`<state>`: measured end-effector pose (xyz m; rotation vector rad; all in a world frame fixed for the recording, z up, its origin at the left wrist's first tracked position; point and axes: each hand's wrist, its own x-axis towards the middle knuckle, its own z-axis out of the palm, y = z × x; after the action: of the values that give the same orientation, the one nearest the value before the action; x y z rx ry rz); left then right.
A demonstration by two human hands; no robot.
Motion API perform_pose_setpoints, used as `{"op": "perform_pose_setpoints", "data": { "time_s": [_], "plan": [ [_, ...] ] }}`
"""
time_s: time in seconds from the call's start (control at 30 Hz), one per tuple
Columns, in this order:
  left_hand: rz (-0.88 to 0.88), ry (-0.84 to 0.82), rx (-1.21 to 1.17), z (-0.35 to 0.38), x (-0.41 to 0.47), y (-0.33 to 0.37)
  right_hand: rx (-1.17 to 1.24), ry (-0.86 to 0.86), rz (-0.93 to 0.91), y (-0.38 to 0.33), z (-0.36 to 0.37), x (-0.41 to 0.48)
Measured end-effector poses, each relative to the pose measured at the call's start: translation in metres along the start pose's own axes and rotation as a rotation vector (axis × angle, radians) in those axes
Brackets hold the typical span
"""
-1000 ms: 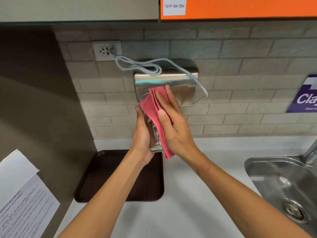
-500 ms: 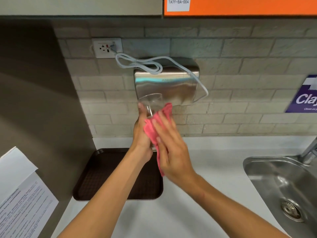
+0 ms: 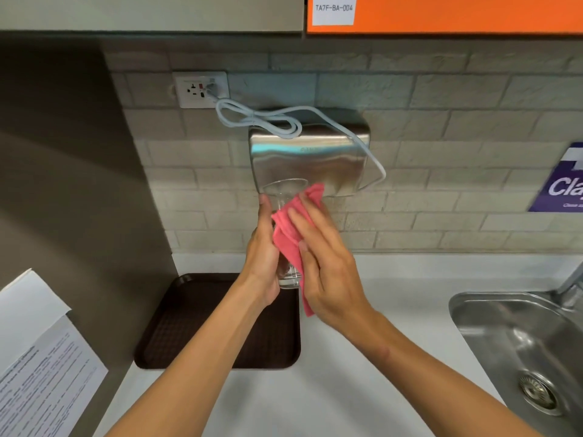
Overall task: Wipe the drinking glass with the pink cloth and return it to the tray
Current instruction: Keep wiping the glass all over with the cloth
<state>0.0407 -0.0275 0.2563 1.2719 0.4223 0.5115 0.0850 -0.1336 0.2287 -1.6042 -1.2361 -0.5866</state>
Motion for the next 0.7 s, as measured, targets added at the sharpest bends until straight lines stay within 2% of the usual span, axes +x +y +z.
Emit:
{"op": "perform_pose_setpoints", "data": {
  "time_s": [0.13,0.2,0.3,0.4,0.47,0.6,0.7],
  "plan": [
    [-0.036,0.071,-0.064,-0.006,0.006,0.002,-0.19,-0.077,-0.21,0.014,-0.001,-0.04],
    [-0.019,0.037,-0.011,-0.004,0.004,-0.002,-0.234,-0.062,-0.216,0.019,-0.008,-0.036],
    [-0.002,-0.045,0.053,0.005,-0.004,-0.011,-0.217,0.019,-0.13,0.02,-0.018,-0.006],
    [-0.006,-0.105,0.036,0.011,-0.009,-0.015,-0.211,0.086,-0.075,0.024,-0.032,0.02],
    [-0.013,-0.132,0.081,0.009,-0.009,-0.015,-0.239,0.05,-0.125,0.021,-0.036,0.014],
    [-0.028,-0.143,0.074,0.002,-0.005,-0.008,-0.356,-0.068,-0.339,0.019,-0.037,-0.02],
    [-0.02,-0.212,0.158,0.005,-0.008,-0.009,-0.371,-0.013,-0.335,0.022,-0.042,-0.003]
  ]
}}
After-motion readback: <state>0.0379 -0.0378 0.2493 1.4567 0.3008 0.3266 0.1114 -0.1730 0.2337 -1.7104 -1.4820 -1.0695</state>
